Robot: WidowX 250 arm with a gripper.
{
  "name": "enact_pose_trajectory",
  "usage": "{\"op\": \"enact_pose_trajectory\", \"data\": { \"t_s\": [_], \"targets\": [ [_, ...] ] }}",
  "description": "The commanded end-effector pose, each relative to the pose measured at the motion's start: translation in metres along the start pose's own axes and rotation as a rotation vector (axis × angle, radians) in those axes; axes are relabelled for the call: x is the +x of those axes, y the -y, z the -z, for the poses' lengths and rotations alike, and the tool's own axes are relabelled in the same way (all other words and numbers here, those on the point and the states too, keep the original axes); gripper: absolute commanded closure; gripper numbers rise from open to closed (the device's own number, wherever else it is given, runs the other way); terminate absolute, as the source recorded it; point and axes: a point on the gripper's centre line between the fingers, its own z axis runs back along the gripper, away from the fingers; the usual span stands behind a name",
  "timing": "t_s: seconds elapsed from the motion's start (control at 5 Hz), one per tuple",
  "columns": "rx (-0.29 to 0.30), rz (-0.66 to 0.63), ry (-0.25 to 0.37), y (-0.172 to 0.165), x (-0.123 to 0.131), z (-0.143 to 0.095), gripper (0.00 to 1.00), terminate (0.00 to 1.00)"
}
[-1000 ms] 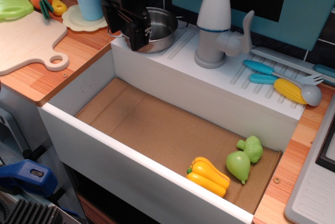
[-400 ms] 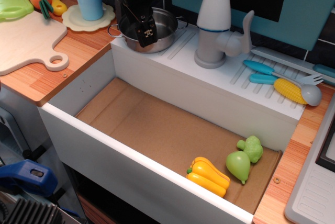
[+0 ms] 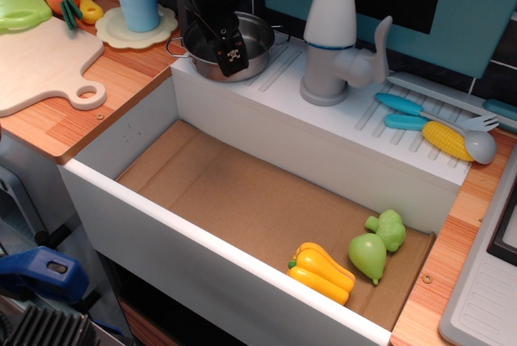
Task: Put pot or pan in sink
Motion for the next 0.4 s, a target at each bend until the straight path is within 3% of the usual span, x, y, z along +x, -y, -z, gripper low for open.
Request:
{"op": "enact_pose_trajectory", "data": {
  "t_s": [0.0,0.2],
  "targets": [
    [-0.005,-0.001,0.022,-0.0102,0.0013,0.0020,0.00,0.00],
    [-0.035,-0.017,0.019,-0.0106,0.0002,0.0074,0.00,0.00]
  ]
}}
